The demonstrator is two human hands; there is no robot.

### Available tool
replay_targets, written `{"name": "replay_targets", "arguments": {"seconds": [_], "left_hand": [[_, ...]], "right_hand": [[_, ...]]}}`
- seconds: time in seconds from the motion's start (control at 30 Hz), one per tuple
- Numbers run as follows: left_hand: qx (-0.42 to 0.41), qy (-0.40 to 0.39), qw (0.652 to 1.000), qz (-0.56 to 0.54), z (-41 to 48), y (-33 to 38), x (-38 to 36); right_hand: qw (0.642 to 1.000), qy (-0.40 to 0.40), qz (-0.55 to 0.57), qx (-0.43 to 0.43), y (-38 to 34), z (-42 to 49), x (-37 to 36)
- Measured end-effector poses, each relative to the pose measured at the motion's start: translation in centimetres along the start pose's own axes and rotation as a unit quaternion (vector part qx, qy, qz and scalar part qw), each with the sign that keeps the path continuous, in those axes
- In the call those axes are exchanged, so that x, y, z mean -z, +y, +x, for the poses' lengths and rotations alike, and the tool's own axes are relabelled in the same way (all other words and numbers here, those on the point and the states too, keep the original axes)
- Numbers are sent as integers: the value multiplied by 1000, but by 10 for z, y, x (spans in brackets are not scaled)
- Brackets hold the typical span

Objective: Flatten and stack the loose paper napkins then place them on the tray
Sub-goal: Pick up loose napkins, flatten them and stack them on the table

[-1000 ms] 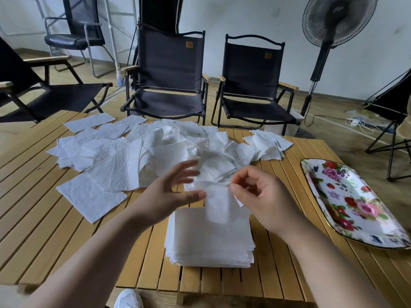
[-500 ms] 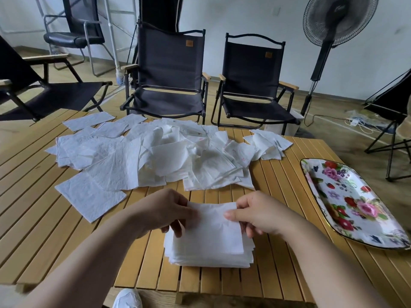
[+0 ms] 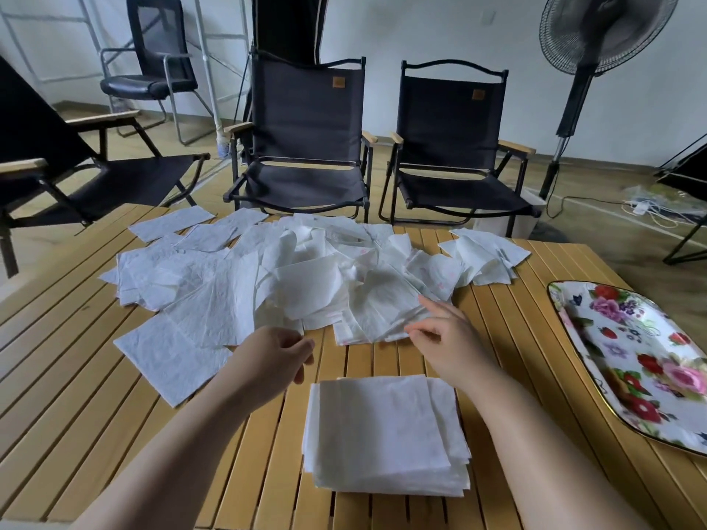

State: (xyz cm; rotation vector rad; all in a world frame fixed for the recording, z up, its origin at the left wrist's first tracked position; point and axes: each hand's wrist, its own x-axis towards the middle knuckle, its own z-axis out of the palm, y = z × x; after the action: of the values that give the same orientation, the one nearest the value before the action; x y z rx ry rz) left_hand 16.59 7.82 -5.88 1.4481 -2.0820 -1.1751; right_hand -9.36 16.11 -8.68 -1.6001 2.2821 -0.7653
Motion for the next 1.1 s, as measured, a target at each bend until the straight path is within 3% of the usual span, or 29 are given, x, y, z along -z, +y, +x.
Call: {"name": "replay_targets", "arguments": {"seconds": [0.23, 0.47, 0.67, 0.8, 1.03, 1.1], "left_hand": [[2, -16, 1000, 21, 5, -10, 2], [-12, -18, 999, 41, 5, -6, -1], [-32, -25, 997, 62, 0, 5, -10], [-42, -27, 996, 78, -2, 6, -13], [-45, -24, 994, 102, -3, 7, -15], [-44, -25, 993, 103, -2, 6, -16]], "right_hand": [[992, -110, -58, -18, -3, 24, -22], [999, 23, 29, -11, -2, 7, -6], [998, -44, 22, -36, 2, -14, 5], [997, -8, 67, -43, 2, -17, 4], [996, -63, -55, -26, -11, -4, -12], [996, -36, -73, -23, -12, -1, -15]]}}
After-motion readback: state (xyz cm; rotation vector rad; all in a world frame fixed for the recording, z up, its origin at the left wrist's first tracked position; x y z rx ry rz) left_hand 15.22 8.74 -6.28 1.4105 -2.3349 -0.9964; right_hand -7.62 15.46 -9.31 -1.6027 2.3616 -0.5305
